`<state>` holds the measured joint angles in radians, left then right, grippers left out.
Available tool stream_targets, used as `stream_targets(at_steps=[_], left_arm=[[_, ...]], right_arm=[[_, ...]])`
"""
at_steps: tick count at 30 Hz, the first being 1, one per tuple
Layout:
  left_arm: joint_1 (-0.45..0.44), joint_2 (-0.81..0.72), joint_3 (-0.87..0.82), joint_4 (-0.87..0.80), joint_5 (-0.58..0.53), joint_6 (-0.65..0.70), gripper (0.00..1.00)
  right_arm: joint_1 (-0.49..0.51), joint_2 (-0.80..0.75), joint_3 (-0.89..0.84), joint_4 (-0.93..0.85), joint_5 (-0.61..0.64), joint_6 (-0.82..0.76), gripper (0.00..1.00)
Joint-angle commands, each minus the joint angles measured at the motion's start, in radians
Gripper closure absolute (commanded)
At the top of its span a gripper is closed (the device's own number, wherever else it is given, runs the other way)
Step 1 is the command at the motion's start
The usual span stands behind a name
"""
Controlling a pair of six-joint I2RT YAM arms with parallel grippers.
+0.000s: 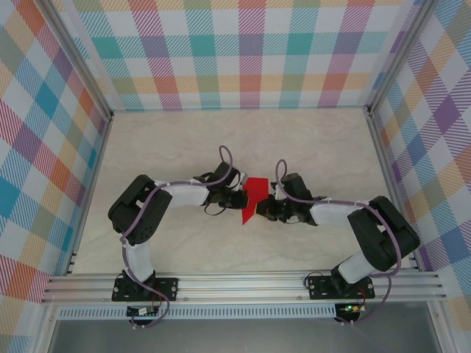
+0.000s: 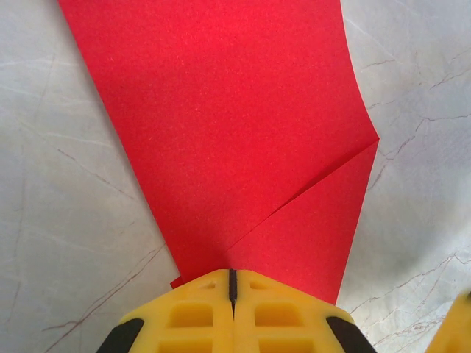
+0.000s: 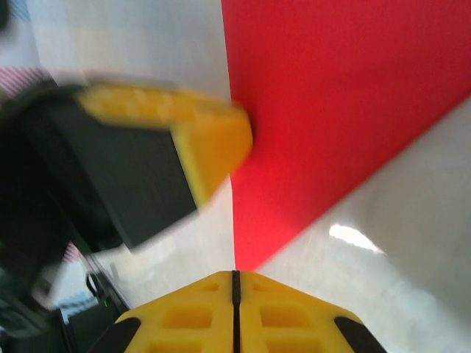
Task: Fold a paper plane with a square sheet of paper (pick it up from the middle)
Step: Third fold the triangle at the center of the table.
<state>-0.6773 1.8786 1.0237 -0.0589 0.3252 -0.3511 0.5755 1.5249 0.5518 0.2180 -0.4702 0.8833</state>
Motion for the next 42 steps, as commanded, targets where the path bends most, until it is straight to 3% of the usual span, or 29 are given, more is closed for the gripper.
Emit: stream_targets(at_steps=[1,7,28,32,36,42], left_arm=[[0.009,0.051,-0.037,-0.088,-0.014,0.007,1.00],[0.008,0.054,-0.039,-0.090,-0.012,0.008,1.00],[0.008,0.057,-0.036,-0.091,-0.003,0.012,1.00],[0.009,0.053,-0.040,-0.093,-0.003,0.015,1.00],[0.008,0.048,-0.041,-0.096,0.007,0.022,1.00],[0.007,0.030,-0.068,-0.100,0.096,0.059,1.00]], right_arm=[[0.062,0.018,-0.004,0.085,0.038,0.075,0.92],[0.121,0.063,0.026,0.125,0.052,0.099,0.92],[0.161,0.267,0.099,0.084,0.076,0.068,0.95],[0.161,0.200,0.100,0.049,0.087,0.061,0.95],[0.150,0.056,0.099,-0.093,0.182,0.026,0.91],[0.038,-0.134,0.031,-0.234,0.262,0.021,0.75]])
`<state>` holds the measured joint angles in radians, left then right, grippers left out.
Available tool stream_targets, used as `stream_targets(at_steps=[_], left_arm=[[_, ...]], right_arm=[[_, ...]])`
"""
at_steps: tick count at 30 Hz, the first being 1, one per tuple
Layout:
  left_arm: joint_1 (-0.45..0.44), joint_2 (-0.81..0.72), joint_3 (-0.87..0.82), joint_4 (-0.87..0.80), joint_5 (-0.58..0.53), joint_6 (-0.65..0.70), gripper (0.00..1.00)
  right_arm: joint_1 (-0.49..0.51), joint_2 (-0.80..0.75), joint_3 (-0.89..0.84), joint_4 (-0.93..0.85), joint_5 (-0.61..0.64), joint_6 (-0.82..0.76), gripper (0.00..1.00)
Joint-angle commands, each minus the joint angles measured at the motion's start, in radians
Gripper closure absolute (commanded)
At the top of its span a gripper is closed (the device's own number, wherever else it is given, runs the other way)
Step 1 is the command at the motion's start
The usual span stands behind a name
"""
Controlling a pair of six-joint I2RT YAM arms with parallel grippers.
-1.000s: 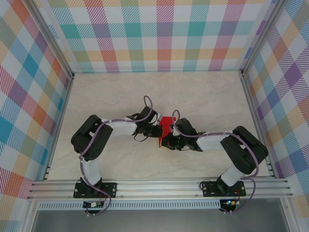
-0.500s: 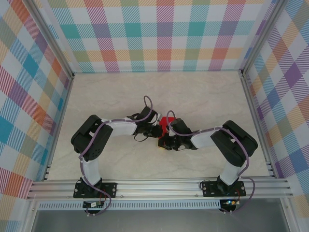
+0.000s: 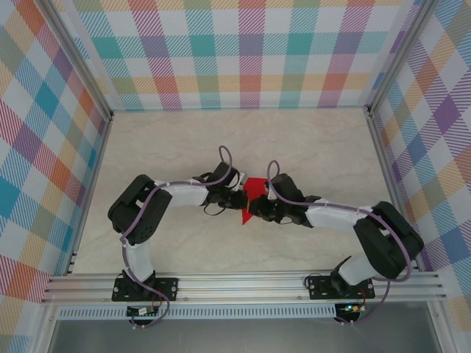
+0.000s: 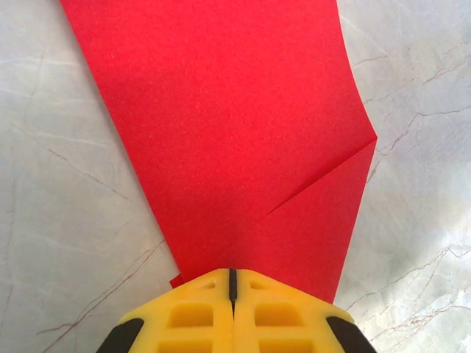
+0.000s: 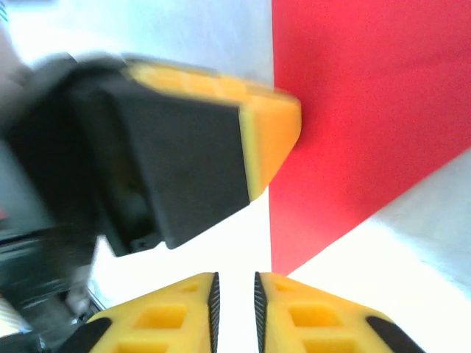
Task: Fold a paper plane with a square sheet of paper (pick it up from the middle)
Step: Third fold the triangle at the center of the table.
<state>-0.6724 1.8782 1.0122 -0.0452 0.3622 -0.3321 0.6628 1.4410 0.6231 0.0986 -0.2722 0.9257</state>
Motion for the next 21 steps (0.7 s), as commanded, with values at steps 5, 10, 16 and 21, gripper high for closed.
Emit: stream_targets(at_steps=[5,10,16,21], left_arm=[[-0.004,-0.021,-0.120,-0.123,0.104,0.074,1.00],[-0.004,-0.076,-0.152,-0.139,0.083,0.079,0.99],[-0.003,-0.098,-0.144,-0.145,0.073,0.074,0.98],[-0.004,-0.098,-0.140,-0.147,0.073,0.074,0.97]], right_arm=[[-0.133,-0.099,-0.080,-0.134,0.001,-0.042,0.68],[-0.135,-0.065,-0.075,-0.120,-0.022,-0.046,0.62],[-0.138,0.022,-0.053,-0.049,-0.078,-0.035,0.59],[-0.138,0.065,-0.035,-0.003,-0.104,-0.024,0.60]])
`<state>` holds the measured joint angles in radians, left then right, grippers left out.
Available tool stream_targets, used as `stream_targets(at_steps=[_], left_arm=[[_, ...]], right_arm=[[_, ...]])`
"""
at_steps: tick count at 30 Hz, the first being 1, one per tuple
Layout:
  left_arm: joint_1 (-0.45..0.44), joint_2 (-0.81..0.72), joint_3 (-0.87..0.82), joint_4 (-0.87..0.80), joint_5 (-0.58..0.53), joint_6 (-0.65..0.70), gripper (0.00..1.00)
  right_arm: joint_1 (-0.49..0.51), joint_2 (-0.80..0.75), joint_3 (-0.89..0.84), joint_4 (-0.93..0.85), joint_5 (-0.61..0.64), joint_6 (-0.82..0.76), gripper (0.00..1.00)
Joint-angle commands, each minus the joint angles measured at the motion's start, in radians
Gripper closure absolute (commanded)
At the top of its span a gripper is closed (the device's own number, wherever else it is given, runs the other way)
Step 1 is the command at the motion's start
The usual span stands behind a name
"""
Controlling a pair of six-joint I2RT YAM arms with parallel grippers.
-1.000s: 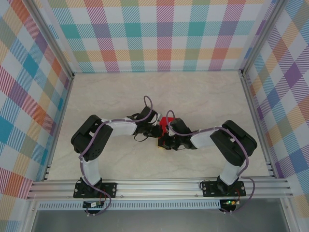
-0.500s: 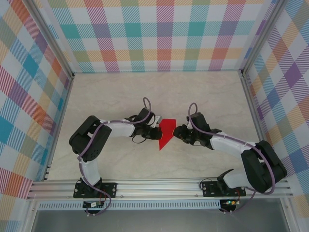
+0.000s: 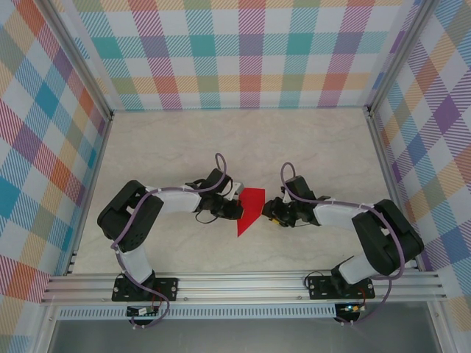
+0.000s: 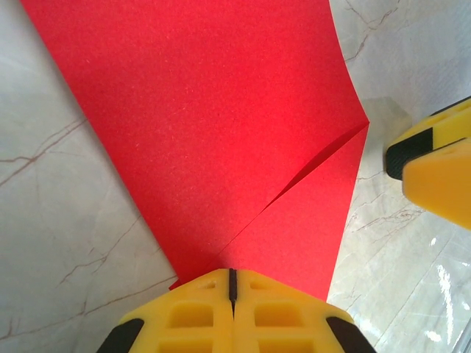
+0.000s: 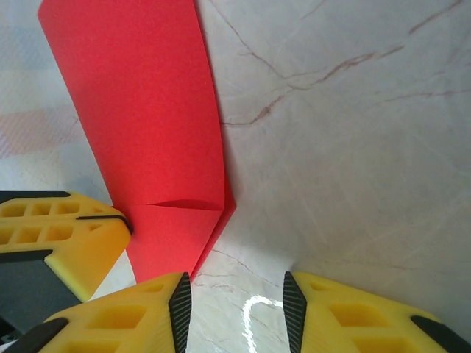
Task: Fold a paper plane with a square sheet of paper (pick it up from the middle)
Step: Third fold the triangle at the center of the table, then fourth fold the wing at the center of the table.
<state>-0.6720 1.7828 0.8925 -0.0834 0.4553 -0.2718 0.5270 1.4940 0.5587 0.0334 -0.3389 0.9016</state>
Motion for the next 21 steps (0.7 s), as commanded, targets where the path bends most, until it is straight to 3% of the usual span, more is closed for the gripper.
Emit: stream_targets(at_steps=[1,9,21], left_arm=[[-0.004,-0.002,-0.021,-0.108,-0.022,0.014,0.97],[-0.004,0.000,-0.027,-0.107,-0.023,0.013,0.96],[-0.003,-0.001,-0.031,-0.111,-0.033,0.018,0.96]], right_arm=[[-0.002,0.017,0.033,0.067,-0.036,0.002,0.60],[-0.002,0.060,0.060,0.102,-0.060,0.013,0.63],[-0.002,0.082,0.051,0.118,-0.002,0.081,0.63]])
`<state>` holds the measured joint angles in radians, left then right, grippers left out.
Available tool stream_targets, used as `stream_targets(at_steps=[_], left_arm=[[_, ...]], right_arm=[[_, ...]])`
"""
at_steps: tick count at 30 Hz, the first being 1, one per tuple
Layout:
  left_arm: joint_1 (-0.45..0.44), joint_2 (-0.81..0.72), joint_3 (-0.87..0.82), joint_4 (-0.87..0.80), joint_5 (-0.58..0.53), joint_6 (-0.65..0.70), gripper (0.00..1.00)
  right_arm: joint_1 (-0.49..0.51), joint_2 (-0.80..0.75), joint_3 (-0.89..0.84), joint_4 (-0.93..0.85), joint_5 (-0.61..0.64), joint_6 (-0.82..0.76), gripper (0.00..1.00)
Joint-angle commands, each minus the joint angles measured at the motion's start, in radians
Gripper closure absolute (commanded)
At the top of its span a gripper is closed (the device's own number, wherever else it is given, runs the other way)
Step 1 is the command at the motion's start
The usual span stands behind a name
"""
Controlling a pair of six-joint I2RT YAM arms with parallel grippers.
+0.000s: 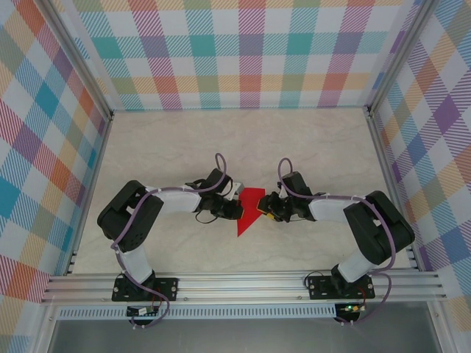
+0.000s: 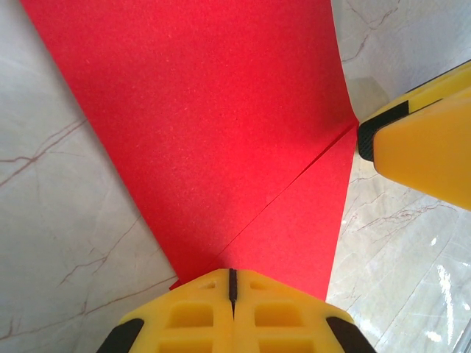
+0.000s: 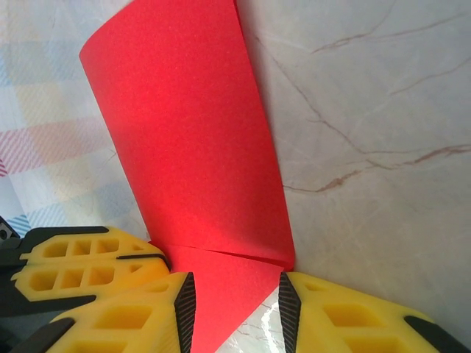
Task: Fold a paper plane with a square sheet of paper (pick it up from the middle)
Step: Fourth fold the wing at the center of the table.
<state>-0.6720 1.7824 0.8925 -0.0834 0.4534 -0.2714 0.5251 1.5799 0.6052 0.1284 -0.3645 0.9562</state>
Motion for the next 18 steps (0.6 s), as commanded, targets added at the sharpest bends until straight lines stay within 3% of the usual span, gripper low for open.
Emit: stream_targets(at_steps=[1,18], left_arm=[[-0.004,0.000,-0.030,-0.113,-0.032,0.019,0.96],[-0.005,0.005,-0.029,-0.109,-0.036,0.013,0.96]], right_arm=[[-0.001,-0.010,0.001,0.027,0.024,0.030,0.62],[-0.002,-0.016,0.005,0.004,0.043,0.066,0.59]])
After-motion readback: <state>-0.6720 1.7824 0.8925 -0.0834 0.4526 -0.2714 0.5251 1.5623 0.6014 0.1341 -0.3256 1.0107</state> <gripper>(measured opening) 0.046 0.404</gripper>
